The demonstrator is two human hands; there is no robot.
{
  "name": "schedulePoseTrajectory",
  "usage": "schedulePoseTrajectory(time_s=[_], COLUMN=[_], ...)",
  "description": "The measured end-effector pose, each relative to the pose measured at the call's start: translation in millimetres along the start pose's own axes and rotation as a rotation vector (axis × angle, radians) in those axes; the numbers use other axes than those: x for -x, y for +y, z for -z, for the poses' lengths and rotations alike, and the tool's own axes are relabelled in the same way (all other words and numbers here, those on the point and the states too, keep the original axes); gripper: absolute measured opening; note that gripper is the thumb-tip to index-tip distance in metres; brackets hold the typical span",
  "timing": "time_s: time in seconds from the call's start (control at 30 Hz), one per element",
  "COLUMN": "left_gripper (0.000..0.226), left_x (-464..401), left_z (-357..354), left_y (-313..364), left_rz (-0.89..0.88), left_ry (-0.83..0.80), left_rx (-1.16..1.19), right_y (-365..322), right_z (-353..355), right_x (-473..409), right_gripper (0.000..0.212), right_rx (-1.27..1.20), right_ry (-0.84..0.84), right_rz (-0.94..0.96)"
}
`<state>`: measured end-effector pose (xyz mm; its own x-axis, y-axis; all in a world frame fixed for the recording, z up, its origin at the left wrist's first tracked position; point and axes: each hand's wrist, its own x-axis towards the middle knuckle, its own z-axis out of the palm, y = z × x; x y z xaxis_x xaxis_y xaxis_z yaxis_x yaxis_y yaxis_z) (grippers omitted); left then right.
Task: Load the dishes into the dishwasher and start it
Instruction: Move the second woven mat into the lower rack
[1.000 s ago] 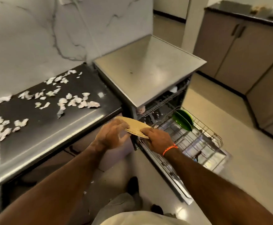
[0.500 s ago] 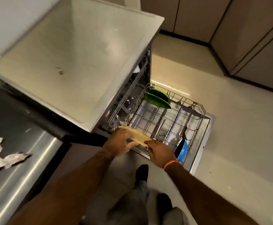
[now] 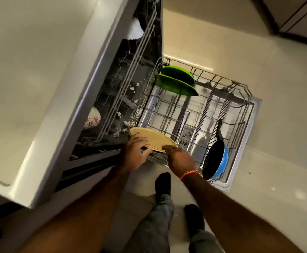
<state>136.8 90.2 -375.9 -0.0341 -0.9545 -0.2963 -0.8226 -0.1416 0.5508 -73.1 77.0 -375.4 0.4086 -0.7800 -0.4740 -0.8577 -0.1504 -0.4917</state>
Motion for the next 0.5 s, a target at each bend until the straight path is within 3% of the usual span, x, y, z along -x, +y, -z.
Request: schedulePoseTrajectory(time_s=[0.5], left_gripper=[0.041], left_x=[-10.4], left_z=[9.0], left_y=[0.9], left_rz=[0.073], left_ry=[-0.065], left_rx=[0.025], right_y=[-9.1], right_z=[3.6], right_x=[-26.7], right_gripper=[0.045], right_rx=[0.040], right_ry=[-0.018], right_rz=[-0.041])
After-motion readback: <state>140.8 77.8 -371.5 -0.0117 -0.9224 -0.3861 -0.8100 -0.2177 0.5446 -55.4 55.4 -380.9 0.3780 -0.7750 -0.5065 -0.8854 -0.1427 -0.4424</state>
